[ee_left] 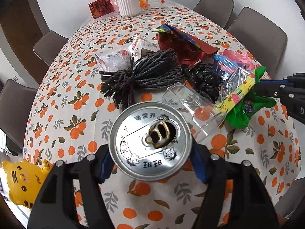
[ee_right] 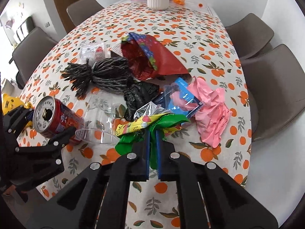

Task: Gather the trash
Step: 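Grasp the red soda can with the left tool while the right tool grasps the green snack wrapper, then carry the soda can and snack wrapper off the table over the grey bin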

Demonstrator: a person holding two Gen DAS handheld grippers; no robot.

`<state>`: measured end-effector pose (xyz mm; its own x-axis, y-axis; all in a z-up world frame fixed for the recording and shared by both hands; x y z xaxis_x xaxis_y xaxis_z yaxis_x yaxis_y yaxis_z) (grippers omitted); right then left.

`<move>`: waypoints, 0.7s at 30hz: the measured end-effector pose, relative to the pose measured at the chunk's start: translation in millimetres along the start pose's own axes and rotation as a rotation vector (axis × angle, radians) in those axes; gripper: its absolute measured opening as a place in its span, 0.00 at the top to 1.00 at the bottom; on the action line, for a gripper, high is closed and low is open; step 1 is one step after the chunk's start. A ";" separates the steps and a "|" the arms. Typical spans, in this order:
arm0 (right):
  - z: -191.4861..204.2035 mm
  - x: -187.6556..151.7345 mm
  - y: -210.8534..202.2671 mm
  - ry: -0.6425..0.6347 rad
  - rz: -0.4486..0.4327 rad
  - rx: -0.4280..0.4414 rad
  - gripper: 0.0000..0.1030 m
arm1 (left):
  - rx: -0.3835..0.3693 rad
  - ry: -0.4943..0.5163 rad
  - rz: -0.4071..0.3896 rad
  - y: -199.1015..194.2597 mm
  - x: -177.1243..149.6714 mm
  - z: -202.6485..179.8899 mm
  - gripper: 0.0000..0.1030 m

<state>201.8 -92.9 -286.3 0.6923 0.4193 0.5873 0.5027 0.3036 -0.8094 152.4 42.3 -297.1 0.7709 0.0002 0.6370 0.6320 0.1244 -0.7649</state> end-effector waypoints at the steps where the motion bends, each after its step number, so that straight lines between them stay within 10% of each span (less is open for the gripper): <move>1: 3.0 -1.2 -1.4 -0.009 -0.001 0.003 0.96 | 0.002 0.000 -0.003 -1.6 -0.4 0.8 0.35; 21: 1.9 -5.7 -90.7 -0.010 -0.111 0.007 0.96 | -0.042 -0.019 -0.099 -74.8 12.5 14.0 0.35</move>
Point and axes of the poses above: each gripper's, at about its wrist camera, not at the fingertips, and y roughly the way its jaws point, z to its left, x to its top, the point moved 10 cm from there along y, roughly the way its jaws point, and after that the axes turned 9 degrees about -z, right-handed, at the moved point
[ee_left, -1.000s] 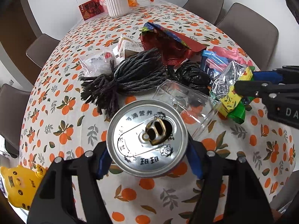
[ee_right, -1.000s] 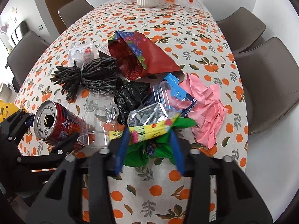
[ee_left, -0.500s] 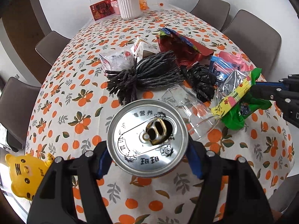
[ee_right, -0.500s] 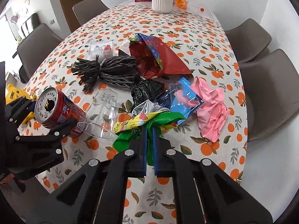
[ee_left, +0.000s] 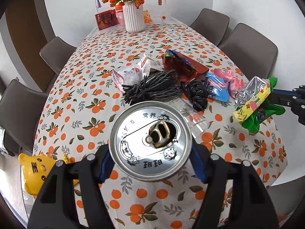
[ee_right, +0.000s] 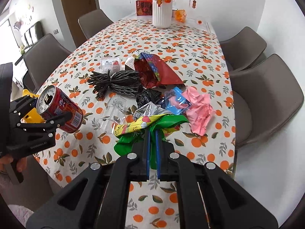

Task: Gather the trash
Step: 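Carry the soda can and snack wrapper off the table over the grey bin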

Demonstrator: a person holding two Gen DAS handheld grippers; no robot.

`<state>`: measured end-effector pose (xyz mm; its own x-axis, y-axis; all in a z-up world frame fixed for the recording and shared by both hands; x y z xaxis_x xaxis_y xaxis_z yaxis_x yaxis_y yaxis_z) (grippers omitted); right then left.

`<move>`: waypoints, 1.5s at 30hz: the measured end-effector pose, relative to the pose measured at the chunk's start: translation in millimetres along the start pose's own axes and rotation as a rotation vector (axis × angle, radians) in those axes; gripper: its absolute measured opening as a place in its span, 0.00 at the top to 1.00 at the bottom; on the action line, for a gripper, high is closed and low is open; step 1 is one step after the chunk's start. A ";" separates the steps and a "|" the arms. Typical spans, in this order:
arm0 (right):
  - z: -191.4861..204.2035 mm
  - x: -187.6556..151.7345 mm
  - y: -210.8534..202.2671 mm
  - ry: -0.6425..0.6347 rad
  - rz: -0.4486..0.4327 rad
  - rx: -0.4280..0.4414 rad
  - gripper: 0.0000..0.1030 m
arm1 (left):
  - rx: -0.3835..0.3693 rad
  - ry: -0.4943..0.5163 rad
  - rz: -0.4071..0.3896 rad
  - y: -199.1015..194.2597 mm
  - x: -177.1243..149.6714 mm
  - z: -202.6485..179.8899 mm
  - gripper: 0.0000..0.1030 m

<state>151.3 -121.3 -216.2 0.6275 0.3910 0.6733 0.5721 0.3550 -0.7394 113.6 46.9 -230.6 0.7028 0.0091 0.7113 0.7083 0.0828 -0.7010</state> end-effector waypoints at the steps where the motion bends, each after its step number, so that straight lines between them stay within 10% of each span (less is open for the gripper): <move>1: -3.6 -2.4 -5.6 0.007 -0.003 -0.006 0.96 | -0.010 0.008 -0.006 -3.2 2.5 -4.5 0.35; 10: -72.4 -46.0 -59.0 0.142 -0.019 -0.120 0.96 | -0.183 0.158 -0.037 -18.0 23.0 -103.0 0.35; 25: -264.3 -191.8 -161.2 0.383 0.033 -0.325 0.96 | -0.453 0.387 0.015 -15.0 -1.6 -385.2 0.35; 35: -374.5 -285.0 -152.8 0.362 0.106 -0.329 0.96 | -0.454 0.364 0.140 35.9 -74.8 -525.5 0.35; 45: -412.7 -364.2 -39.6 0.303 0.174 -0.237 0.96 | -0.315 0.270 0.254 146.2 -178.0 -562.4 0.35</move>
Point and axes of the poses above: each gripper's, at about its wrist camera, not at the fingertips, and y roughly the way its jaws point, z to its left, x to its top, the point moved 10 cm from there along y, roughly the way its jaws point, and after that the axes turned 9 degrees about -z, right-handed, at the moved point
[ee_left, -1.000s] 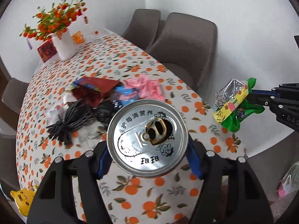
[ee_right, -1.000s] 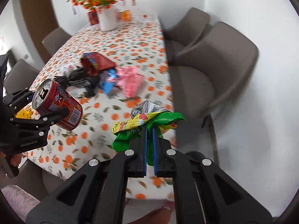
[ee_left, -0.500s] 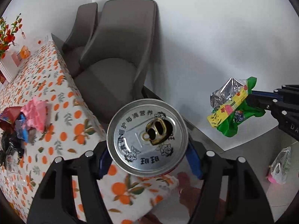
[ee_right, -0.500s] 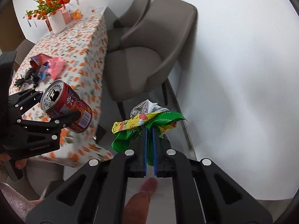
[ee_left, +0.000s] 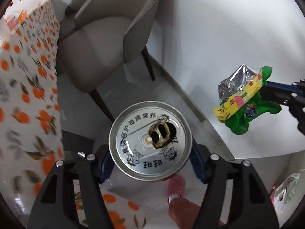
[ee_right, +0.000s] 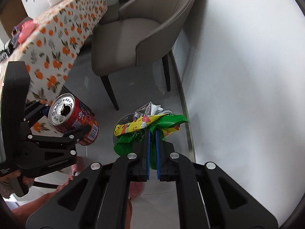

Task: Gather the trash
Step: 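Carry the soda can and snack wrapper off the table over the grey bin, then open the left tool to drop the can while the right tool drops the wrapper into the bin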

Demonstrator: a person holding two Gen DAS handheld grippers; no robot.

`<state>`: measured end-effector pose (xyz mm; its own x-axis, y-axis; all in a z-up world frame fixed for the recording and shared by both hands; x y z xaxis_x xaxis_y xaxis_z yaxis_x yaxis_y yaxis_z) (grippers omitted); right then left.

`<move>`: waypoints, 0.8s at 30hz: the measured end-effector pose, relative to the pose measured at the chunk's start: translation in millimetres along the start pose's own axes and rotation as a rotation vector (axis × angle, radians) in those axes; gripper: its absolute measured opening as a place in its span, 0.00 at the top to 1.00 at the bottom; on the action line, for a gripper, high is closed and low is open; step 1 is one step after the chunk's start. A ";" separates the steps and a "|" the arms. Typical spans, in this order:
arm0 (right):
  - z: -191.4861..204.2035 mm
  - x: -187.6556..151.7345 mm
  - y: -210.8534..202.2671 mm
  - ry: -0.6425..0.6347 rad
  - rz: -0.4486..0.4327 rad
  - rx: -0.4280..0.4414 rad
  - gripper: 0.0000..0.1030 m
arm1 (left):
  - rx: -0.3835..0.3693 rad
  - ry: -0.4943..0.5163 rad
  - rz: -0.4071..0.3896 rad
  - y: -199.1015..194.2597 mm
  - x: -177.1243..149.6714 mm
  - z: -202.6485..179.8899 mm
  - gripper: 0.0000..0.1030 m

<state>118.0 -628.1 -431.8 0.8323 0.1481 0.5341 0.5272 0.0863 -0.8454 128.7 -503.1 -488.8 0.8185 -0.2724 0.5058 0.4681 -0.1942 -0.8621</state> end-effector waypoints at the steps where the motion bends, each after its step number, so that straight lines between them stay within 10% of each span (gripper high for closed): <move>1: -1.4 -5.6 15.3 -0.009 0.007 0.007 0.96 | 0.007 -0.004 0.007 14.5 -5.6 0.8 0.35; 11: -24.4 -37.6 78.8 -0.002 0.035 -0.003 0.96 | 0.023 0.029 0.045 135.9 -32.5 0.2 0.35; 24: -26.1 -45.0 96.7 -0.005 0.059 -0.001 0.96 | 0.022 0.052 0.060 131.9 -34.9 -7.7 0.30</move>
Point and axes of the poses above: each gripper's, at about its wrist camera, not at the fingertips, and y roughly the way its jaws point, z to its left, x to its top, the point moved 10 cm from there along y, roughly the way its jaws point, and after that the axes turned 9 degrees about -z, right-handed, at the moved point
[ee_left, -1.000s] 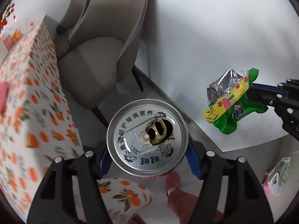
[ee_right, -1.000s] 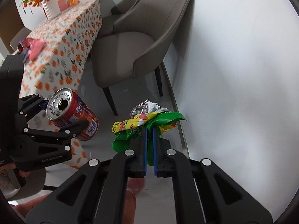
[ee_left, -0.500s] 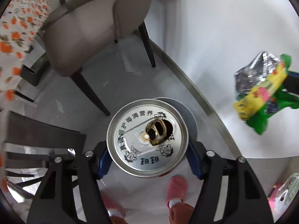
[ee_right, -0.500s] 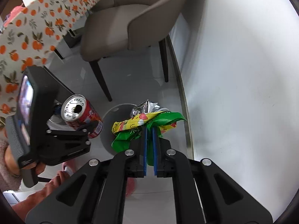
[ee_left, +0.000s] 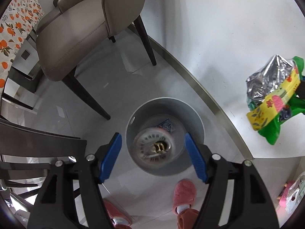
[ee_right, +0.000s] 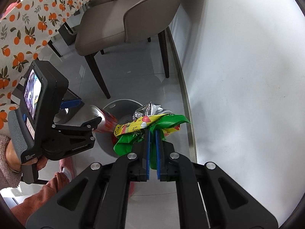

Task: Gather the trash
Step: 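Open the left tool to drop the can while the right tool drops the wrapper into the bin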

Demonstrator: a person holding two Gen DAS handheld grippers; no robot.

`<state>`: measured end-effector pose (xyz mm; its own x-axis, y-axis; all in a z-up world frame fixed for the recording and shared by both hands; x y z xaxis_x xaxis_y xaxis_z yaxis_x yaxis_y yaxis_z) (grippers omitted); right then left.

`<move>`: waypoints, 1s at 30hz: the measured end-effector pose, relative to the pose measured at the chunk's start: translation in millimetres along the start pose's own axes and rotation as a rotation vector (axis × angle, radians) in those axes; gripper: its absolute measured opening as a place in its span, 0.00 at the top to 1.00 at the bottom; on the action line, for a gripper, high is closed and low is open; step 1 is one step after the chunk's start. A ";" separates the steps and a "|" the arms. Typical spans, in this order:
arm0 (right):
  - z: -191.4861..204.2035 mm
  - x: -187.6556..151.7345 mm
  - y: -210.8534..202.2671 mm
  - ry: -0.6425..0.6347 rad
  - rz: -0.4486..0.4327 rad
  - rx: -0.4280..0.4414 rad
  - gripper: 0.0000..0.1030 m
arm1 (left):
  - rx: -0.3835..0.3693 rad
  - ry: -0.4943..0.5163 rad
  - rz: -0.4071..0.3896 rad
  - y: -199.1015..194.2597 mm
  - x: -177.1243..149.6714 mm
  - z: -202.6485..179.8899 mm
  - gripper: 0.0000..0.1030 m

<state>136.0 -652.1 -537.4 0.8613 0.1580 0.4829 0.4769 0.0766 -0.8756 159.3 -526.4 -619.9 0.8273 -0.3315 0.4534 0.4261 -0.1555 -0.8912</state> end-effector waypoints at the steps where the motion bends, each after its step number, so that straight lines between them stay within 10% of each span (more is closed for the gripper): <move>1: 1.0 1.2 0.6 0.002 0.000 0.002 0.96 | -0.003 0.001 -0.001 -0.2 0.5 0.4 0.28; 30: 66.9 7.1 85.1 -0.049 0.055 0.107 0.94 | 0.069 -0.038 0.048 3.2 -40.4 43.5 0.23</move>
<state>171.0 -578.6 -609.1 0.8745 0.2127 0.4358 0.4060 0.1704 -0.8978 143.2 -473.0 -640.5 0.8603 -0.3010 0.4115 0.4088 -0.0753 -0.9095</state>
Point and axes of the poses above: each gripper's, at about its wrist camera, not at the fingertips, and y roughly the way its jaws point, z to its left, x to its top, the point moved 10 cm from there along y, roughly the way its jaws point, and after that the axes turned 9 degrees about -z, right-handed, at the moved point
